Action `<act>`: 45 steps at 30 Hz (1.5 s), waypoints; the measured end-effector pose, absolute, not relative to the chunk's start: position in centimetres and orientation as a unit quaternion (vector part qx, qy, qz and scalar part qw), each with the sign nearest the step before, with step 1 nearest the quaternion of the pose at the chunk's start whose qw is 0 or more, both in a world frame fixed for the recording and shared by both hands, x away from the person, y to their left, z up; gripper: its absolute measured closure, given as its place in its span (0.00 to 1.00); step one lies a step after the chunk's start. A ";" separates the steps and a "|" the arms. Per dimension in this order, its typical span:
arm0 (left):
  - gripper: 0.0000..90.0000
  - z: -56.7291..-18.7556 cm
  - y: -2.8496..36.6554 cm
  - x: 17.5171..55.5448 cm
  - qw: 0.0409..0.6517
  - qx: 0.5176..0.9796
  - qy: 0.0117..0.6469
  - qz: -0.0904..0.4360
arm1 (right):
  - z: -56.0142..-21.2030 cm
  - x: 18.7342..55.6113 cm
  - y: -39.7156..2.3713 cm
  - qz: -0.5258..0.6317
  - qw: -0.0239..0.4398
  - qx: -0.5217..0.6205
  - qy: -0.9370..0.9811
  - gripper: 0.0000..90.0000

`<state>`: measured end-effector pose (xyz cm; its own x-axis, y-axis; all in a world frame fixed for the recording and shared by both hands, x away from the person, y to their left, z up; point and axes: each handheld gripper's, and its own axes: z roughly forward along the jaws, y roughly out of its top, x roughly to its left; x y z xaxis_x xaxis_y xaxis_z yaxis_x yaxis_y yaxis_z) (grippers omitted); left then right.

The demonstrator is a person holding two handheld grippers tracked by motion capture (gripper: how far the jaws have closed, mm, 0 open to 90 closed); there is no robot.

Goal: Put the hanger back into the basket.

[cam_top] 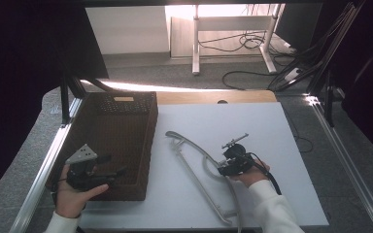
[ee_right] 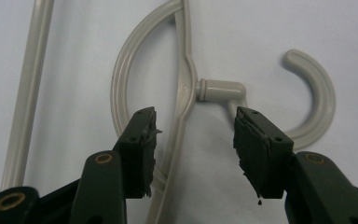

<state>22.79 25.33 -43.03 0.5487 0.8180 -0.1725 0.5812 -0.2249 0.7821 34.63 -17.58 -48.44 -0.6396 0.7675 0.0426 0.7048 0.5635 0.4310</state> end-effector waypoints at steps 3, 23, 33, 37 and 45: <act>0.25 -43.1 25.4 22.8 0.426 0.770 0.454 0.139 | -48.9 34.8 -17.2 0.202 0.076 0.423 0.880 0.57; 0.25 -43.2 25.3 22.9 0.425 0.771 0.453 0.139 | -49.9 34.9 -15.4 0.157 0.085 0.441 0.880 0.86; 0.25 -43.2 25.6 22.9 0.425 0.770 0.455 0.140 | -49.8 35.2 -15.9 0.166 0.073 0.455 0.872 0.91; 0.25 -43.2 25.6 22.9 0.426 0.769 0.455 0.141 | -49.3 35.2 -16.3 0.175 0.087 0.448 0.872 0.91; 0.25 -43.2 25.6 22.9 0.427 0.768 0.455 0.142 | -46.9 34.8 -17.9 0.208 0.129 0.412 0.878 0.92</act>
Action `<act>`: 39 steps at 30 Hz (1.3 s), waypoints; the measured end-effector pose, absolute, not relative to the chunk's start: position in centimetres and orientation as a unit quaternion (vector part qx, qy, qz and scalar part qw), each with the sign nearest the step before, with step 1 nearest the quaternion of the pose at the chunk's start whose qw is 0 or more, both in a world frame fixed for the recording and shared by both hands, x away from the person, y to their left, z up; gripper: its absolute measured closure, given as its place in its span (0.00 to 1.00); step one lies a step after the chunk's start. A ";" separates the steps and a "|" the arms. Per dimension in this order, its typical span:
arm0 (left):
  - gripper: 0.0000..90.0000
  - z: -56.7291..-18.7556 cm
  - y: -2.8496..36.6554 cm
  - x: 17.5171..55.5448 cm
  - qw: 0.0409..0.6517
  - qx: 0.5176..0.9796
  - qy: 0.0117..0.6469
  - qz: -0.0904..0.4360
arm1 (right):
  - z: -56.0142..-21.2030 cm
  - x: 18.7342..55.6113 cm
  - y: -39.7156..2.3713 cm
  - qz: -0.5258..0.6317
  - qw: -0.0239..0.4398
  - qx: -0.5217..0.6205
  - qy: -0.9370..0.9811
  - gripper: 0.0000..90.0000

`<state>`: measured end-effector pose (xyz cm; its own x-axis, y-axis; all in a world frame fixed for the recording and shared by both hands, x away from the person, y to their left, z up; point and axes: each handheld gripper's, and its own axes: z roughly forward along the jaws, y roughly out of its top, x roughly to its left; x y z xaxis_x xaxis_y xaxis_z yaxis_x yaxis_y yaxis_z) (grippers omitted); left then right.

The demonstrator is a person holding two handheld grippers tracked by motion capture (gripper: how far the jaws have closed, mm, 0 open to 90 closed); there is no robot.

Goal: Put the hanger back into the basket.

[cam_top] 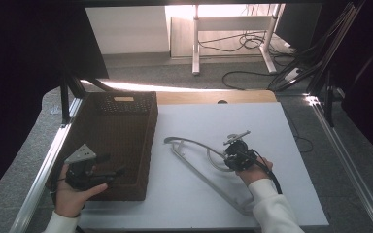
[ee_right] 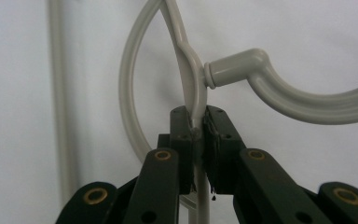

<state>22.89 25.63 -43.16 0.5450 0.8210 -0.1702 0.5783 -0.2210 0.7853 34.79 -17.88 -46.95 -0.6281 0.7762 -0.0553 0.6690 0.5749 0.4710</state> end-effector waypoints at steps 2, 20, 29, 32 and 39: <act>0.25 -43.1 25.6 22.9 0.427 0.768 0.455 0.142 | -46.2 34.7 -18.4 0.223 0.136 0.403 0.877 0.92; 0.25 -43.1 25.9 22.9 0.432 0.765 0.457 0.141 | -40.7 32.8 -19.6 0.306 0.164 0.336 0.875 0.93; 0.25 -42.8 25.9 22.8 0.442 0.760 0.455 0.141 | -38.8 31.6 -20.5 0.336 0.172 0.297 0.877 0.93; 0.26 -42.5 25.8 22.7 0.445 0.759 0.453 0.145 | -38.6 31.4 -20.8 0.352 0.167 0.283 0.877 0.93; 0.27 -41.0 25.2 22.9 0.461 0.755 0.440 0.155 | -39.2 31.7 -20.4 0.364 0.147 0.262 0.881 0.93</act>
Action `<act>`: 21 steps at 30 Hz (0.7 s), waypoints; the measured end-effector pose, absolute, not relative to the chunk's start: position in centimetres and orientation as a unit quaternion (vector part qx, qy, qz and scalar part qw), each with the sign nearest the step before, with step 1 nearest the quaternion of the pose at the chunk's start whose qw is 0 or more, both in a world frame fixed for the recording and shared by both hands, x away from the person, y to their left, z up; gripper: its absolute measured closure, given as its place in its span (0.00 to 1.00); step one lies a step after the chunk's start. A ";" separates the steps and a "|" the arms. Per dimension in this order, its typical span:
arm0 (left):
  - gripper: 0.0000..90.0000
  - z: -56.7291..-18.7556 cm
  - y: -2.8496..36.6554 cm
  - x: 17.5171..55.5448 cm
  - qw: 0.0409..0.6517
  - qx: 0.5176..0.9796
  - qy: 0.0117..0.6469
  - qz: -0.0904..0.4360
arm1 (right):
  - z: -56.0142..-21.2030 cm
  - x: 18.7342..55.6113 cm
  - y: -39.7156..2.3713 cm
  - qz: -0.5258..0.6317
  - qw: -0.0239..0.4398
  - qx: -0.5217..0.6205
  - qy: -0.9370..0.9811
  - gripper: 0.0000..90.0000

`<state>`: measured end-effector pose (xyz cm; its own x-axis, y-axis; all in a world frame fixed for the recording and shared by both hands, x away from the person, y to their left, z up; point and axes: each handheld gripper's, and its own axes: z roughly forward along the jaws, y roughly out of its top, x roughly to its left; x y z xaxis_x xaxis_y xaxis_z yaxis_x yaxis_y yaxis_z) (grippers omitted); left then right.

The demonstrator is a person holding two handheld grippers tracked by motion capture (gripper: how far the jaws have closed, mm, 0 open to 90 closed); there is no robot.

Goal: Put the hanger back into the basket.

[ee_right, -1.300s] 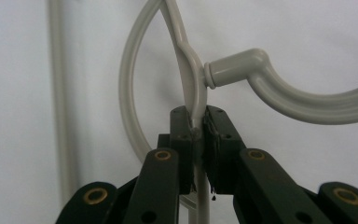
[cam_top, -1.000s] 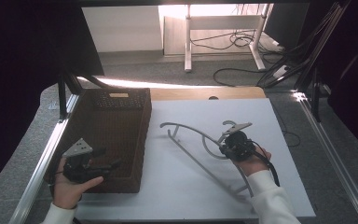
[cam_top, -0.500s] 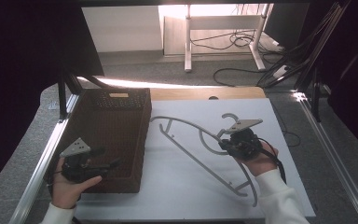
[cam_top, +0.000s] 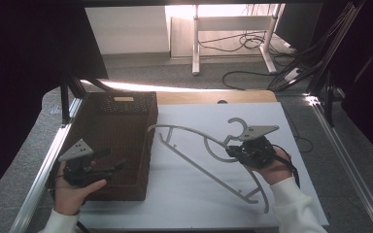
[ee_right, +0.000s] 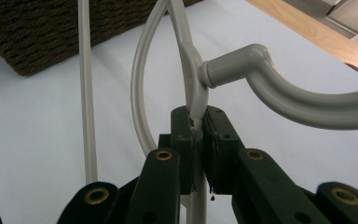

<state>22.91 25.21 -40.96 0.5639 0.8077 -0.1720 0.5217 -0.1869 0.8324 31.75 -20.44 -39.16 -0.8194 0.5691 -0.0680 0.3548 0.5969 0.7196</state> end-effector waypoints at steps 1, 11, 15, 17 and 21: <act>0.27 -40.7 25.0 23.0 0.462 0.755 0.438 0.155 | -39.2 31.8 -20.4 0.365 0.146 0.260 0.882 0.93; 0.27 -38.7 22.2 24.9 0.456 0.779 0.401 0.157 | -38.0 31.3 -20.5 0.370 0.142 0.230 0.889 0.93; 0.27 -37.5 21.4 25.6 0.454 0.788 0.384 0.160 | -37.6 31.2 -20.0 0.371 0.137 0.216 0.893 0.93; 0.27 -37.0 21.1 25.7 0.455 0.791 0.377 0.161 | -37.6 31.2 -19.6 0.368 0.132 0.207 0.897 0.93; 0.28 -36.1 20.7 26.2 0.456 0.796 0.362 0.165 | -37.5 30.9 -18.7 0.361 0.124 0.189 0.905 0.93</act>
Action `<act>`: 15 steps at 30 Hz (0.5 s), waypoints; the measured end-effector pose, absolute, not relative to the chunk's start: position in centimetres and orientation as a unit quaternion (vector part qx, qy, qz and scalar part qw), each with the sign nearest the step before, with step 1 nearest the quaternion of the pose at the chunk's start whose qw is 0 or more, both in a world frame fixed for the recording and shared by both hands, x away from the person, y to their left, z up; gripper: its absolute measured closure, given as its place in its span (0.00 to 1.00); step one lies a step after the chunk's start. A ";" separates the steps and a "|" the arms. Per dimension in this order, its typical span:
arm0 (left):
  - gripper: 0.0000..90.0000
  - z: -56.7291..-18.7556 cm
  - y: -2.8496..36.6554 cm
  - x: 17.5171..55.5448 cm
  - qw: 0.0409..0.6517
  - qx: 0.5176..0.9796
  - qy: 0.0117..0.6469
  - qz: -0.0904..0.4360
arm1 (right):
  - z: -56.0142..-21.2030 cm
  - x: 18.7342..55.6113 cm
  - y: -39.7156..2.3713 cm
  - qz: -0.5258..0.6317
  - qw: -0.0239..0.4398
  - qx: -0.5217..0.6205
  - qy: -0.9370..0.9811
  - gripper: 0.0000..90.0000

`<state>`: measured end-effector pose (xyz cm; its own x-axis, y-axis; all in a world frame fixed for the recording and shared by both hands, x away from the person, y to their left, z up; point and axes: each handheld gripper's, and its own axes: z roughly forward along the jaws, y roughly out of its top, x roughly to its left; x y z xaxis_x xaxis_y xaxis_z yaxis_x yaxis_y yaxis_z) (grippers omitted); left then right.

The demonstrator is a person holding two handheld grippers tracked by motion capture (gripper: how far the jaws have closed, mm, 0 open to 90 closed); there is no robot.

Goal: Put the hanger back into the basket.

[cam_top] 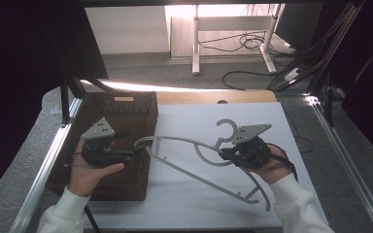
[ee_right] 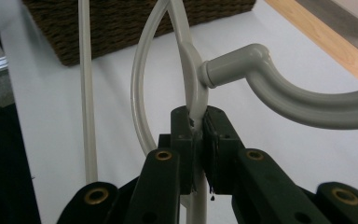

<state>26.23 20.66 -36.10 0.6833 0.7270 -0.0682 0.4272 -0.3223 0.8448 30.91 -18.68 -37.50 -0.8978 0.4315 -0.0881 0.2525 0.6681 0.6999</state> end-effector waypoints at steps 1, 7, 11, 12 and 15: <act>0.29 -35.8 20.5 26.5 0.456 0.799 0.356 0.164 | -37.5 30.8 -18.5 0.360 0.122 0.184 0.906 0.93; 0.31 -34.8 19.0 28.1 0.452 0.819 0.326 0.135 | -37.3 30.4 -17.3 0.357 0.106 0.156 0.915 0.93; 0.33 -34.6 18.1 29.6 0.443 0.840 0.301 0.086 | -37.2 30.4 -16.8 0.356 0.096 0.141 0.919 0.93; 0.33 -34.7 17.8 30.0 0.437 0.846 0.296 0.071 | -37.2 30.4 -16.7 0.357 0.092 0.135 0.920 0.93; 0.35 -35.0 17.2 30.9 0.420 0.861 0.284 0.044 | -37.3 30.5 -16.4 0.359 0.085 0.126 0.921 0.92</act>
<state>30.87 17.22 -35.02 0.8345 0.5266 -0.1621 0.4521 -0.4863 0.7478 30.46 -16.43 -37.27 -0.9535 0.2938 -0.0666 0.1712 0.7103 0.6828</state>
